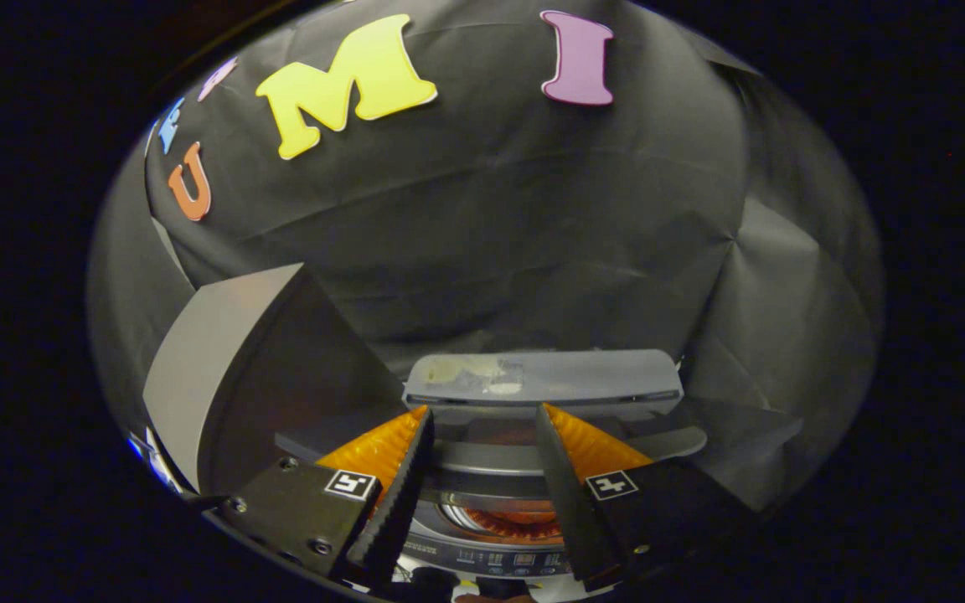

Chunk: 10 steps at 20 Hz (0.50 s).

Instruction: Put the clothes into the washing machine and then close the washing machine lid.

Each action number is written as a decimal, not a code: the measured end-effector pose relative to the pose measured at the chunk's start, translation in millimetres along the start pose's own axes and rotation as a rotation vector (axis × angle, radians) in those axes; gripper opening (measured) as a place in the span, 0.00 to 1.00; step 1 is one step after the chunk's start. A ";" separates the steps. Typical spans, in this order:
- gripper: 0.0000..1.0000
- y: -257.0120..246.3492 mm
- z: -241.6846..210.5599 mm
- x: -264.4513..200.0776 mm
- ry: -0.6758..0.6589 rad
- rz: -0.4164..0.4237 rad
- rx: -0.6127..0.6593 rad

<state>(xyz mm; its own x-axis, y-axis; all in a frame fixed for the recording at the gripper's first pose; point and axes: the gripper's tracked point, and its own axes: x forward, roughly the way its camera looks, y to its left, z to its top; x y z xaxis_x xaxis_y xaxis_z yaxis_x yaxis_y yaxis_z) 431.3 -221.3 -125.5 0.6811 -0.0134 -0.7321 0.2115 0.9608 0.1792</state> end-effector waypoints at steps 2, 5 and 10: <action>0.77 -0.9 -18.5 7.2 0.021 -0.003 0.028; 0.77 -4.1 -39.5 -6.9 -0.007 -0.019 0.011; 0.77 3.3 -52.9 -25.2 -0.047 -0.047 0.004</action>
<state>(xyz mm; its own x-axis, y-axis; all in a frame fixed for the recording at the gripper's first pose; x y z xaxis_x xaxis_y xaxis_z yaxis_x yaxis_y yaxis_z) 377.7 -203.1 -141.3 0.7025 -0.0720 -0.7080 0.2471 0.9576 0.1478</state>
